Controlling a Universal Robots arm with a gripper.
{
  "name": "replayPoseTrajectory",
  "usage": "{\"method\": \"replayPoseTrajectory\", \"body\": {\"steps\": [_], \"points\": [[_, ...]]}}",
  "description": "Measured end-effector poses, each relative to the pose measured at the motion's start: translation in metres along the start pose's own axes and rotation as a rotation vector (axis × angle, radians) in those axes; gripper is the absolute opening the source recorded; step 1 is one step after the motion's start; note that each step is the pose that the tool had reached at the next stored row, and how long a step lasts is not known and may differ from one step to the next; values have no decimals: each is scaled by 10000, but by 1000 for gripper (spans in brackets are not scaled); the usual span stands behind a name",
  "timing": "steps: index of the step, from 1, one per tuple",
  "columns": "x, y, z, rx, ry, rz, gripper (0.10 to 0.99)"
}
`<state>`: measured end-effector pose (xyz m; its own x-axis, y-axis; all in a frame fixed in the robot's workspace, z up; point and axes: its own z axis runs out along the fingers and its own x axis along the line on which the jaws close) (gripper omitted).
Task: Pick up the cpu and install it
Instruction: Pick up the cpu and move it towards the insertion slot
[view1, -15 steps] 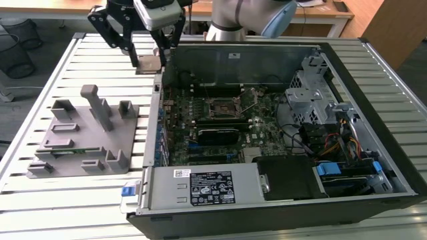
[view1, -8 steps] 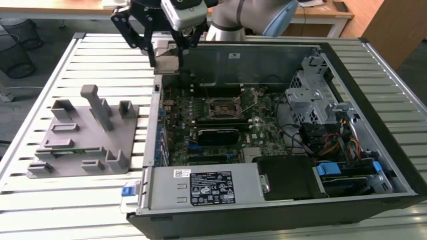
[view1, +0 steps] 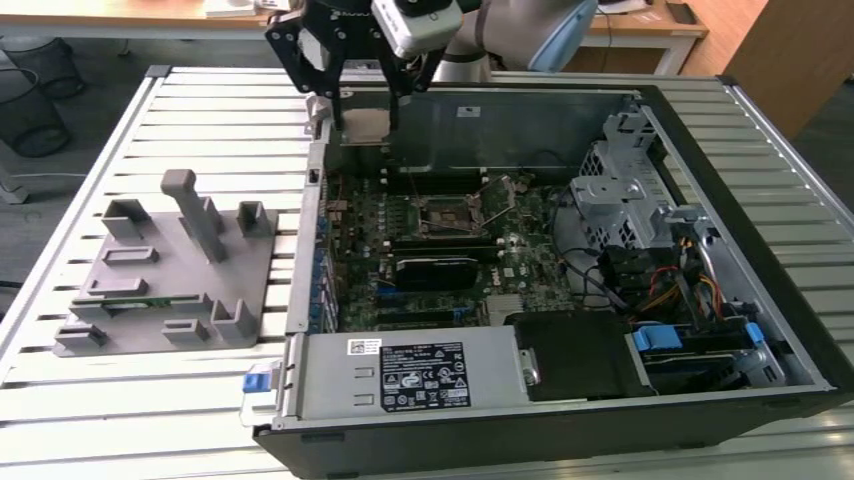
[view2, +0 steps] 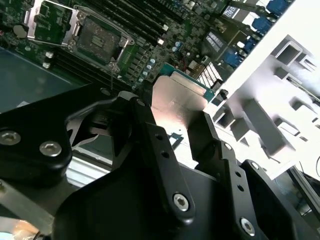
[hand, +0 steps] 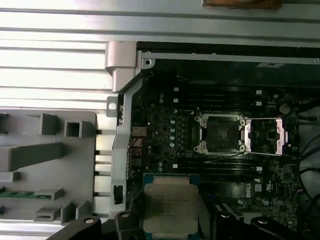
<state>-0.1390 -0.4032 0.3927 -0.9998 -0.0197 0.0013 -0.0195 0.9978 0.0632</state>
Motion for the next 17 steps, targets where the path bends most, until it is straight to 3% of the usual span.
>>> {"method": "replayPoseTrajectory", "body": {"steps": [6,17], "points": [[-215,36,11,-1,-1,1,529],[-457,95,29,-1,-10,107,529]]}}
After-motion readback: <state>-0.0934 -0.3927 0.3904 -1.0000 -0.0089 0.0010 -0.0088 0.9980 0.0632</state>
